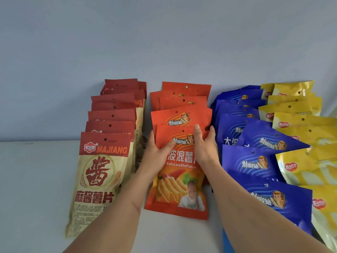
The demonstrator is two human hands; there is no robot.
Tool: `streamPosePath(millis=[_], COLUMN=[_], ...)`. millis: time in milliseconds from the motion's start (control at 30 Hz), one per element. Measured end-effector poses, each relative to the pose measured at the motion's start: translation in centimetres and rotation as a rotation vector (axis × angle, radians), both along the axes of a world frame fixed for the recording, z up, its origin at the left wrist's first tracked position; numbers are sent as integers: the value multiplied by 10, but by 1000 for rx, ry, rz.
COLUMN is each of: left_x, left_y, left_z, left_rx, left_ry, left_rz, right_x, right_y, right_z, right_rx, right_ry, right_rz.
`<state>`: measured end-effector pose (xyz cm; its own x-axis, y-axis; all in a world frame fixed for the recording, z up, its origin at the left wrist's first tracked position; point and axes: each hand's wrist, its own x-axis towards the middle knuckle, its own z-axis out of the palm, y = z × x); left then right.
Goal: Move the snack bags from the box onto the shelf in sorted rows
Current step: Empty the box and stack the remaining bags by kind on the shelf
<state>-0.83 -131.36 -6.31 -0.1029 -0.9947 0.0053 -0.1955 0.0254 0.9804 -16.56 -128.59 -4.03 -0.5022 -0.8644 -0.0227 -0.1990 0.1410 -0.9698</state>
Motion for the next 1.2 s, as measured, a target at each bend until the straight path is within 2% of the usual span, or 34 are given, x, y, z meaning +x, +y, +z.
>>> streamPosePath(millis=[100, 300, 567, 800, 1067, 1200], left_x=[0, 8, 5, 11, 5, 7], left_y=[-1, -12, -20, -32, -55, -65], left_z=[3, 6, 21, 33, 63, 59], left_rx=[-30, 25, -20, -11, 95, 93], left_ry=[40, 18, -28, -42, 52, 68], left_rz=[-70, 64, -40, 67, -85, -3], right_x=[-3, -6, 2, -4, -8, -12], right_y=[-3, -13, -15, -30, -40, -42], right_z=[1, 3, 0, 16, 28, 30], right_rx=[-35, -60, -20, 11, 12, 27], right_ry=[-10, -48, -142, -76, -91, -87], right_rz=[44, 27, 76, 4, 52, 34])
